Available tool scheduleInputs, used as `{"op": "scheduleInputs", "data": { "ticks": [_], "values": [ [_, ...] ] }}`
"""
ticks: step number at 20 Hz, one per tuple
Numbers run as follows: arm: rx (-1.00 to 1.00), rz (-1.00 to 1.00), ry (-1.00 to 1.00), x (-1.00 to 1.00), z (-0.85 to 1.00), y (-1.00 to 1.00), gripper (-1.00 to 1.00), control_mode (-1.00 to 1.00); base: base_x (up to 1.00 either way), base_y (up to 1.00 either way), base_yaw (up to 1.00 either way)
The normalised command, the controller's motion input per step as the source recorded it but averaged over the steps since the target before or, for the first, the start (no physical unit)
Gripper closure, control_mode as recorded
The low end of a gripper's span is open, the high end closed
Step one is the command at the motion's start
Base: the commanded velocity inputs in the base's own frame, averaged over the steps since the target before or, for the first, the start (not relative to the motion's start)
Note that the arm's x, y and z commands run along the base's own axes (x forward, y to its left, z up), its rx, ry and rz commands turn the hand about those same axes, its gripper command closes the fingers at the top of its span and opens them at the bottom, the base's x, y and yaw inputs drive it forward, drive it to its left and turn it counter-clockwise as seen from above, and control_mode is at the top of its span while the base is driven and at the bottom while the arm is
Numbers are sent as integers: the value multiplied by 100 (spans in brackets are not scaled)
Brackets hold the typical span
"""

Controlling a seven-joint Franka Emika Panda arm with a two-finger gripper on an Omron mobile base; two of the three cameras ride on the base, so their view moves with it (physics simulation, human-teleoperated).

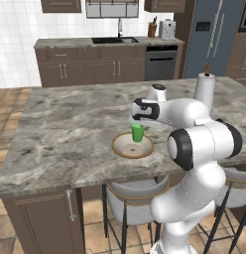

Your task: Place the cup inside the bowl on the dining table and move the bowl to any counter.

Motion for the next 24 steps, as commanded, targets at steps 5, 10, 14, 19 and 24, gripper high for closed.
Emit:
{"op": "scheduleInputs", "data": {
  "ticks": [5, 10, 14, 19, 24],
  "values": [
    [0, 0, 0, 0, -19, 18, 100, -100, 0, 0, 0],
    [0, 0, 0, 0, -18, 13, 100, -100, 0, 0, 0],
    [0, 0, 0, 0, -14, 2, 100, -100, 0, 0, 0],
    [-1, 0, 0, 0, -15, 0, 100, -100, 0, 0, 0],
    [-1, 0, 0, 0, -15, 0, 100, -100, 0, 0, 0]
  ]
}}
